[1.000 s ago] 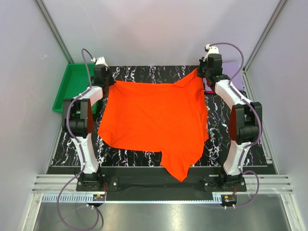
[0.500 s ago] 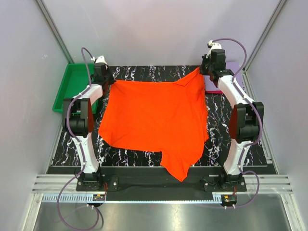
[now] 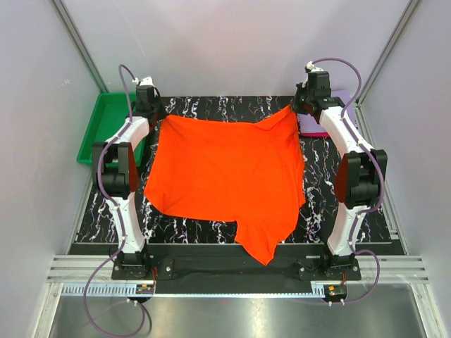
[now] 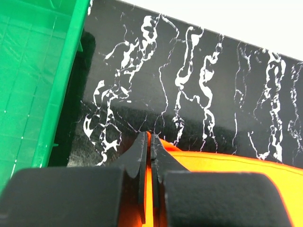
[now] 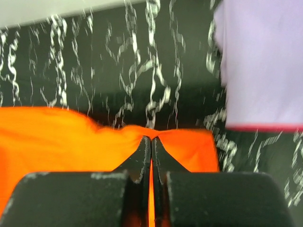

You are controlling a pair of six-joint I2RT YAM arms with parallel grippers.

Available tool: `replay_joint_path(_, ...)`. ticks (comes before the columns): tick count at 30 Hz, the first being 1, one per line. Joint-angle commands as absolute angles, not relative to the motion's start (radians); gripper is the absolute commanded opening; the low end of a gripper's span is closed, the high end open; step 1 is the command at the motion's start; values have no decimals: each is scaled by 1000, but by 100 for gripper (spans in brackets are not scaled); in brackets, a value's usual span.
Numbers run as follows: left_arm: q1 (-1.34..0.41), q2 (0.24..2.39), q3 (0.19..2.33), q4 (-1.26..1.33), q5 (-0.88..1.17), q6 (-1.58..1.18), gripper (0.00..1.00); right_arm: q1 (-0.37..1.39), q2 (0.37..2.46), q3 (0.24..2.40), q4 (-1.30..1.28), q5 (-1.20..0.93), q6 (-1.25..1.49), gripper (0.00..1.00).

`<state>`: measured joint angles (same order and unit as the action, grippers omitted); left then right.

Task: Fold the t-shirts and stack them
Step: Fold the tshirt

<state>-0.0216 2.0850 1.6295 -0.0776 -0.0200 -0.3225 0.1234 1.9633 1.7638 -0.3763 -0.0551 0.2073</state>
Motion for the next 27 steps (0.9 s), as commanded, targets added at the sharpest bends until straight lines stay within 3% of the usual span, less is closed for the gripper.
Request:
replay_joint_path(1, -14, 2100, 1724, -185, 20, -315, 0, 123, 1902, 1796, -517, -87, 327, 0)
replay_joint_path(14, -14, 1997, 1669, -402, 3, -328, 0, 124, 1727, 1698, -894, -117, 417, 0)
replay_joint_path(27, -14, 1879, 1556, -549, -77, -311, 0, 124, 1618, 1494, -945, -152, 431, 0)
